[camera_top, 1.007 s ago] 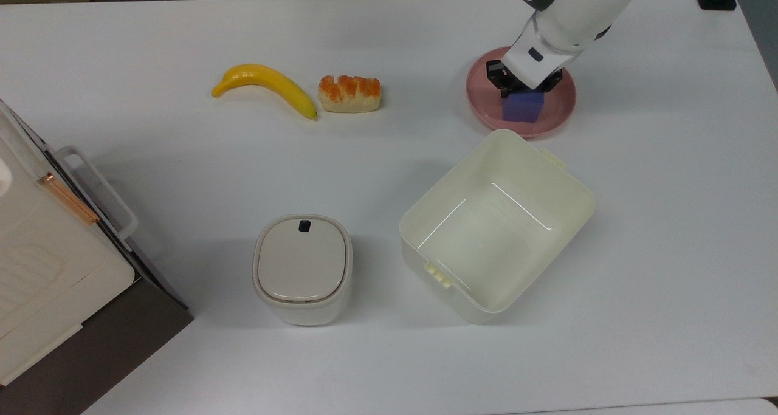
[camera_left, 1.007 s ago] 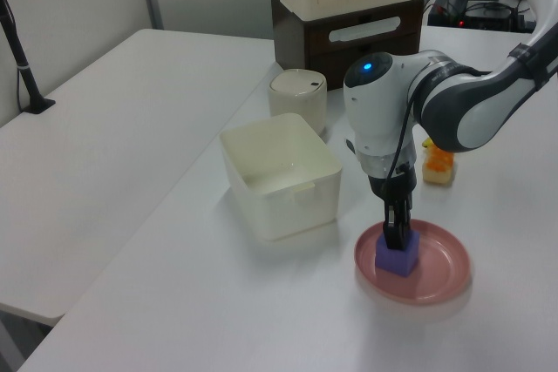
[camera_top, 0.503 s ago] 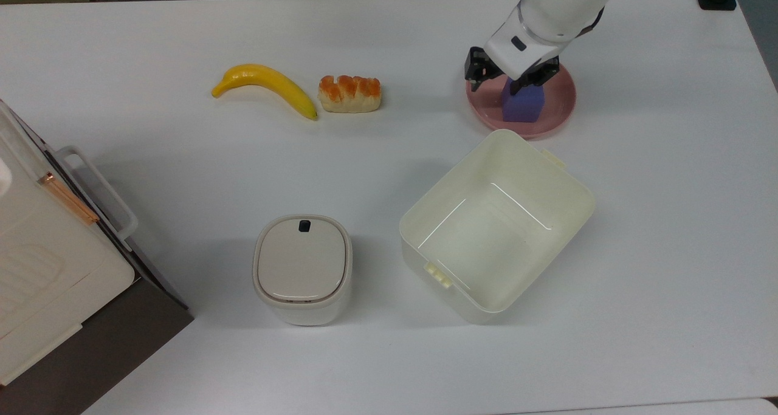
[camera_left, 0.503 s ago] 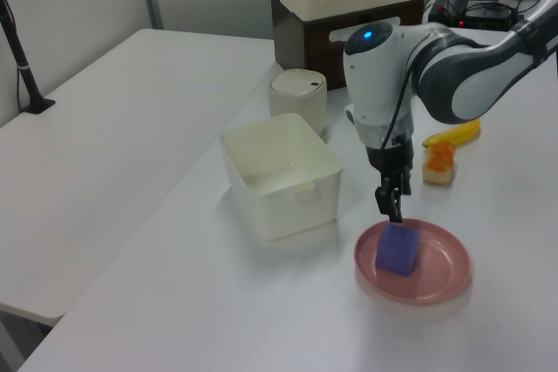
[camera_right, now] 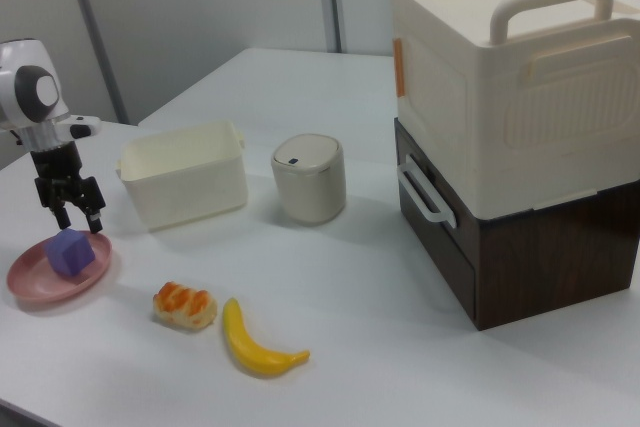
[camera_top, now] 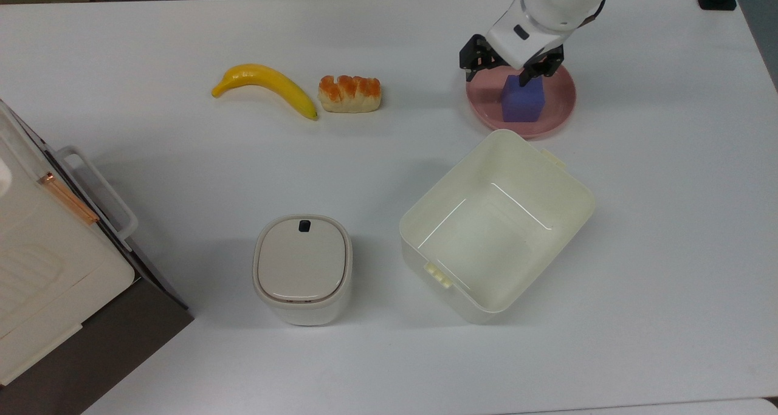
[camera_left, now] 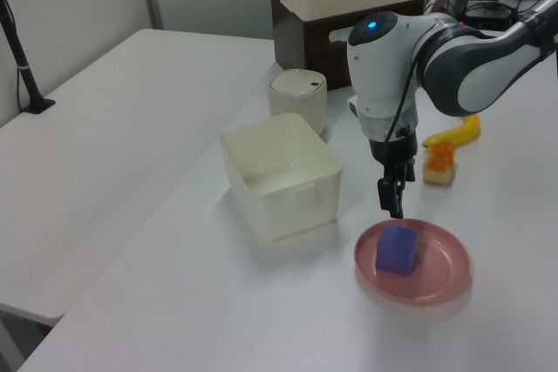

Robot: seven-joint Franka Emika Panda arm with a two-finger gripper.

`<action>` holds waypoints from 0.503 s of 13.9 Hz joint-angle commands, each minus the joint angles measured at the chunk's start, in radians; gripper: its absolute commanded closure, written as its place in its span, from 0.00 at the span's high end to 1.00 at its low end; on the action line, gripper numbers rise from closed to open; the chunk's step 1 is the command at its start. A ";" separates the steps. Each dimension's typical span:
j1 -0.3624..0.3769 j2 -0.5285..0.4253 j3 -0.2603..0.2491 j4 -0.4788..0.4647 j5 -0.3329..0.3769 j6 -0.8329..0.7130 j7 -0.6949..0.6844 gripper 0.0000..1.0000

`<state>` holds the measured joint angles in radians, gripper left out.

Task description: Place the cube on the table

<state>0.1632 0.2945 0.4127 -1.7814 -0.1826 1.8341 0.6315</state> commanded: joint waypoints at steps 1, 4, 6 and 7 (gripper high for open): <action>0.031 -0.005 0.047 0.014 -0.050 -0.018 0.025 1.00; 0.056 0.014 0.049 0.034 -0.075 -0.010 0.075 1.00; 0.061 0.044 0.051 0.037 -0.126 -0.004 0.129 1.00; 0.067 0.055 0.051 0.036 -0.138 0.013 0.146 1.00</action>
<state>0.2133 0.3055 0.4665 -1.7667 -0.2663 1.8342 0.7089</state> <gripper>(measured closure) 0.000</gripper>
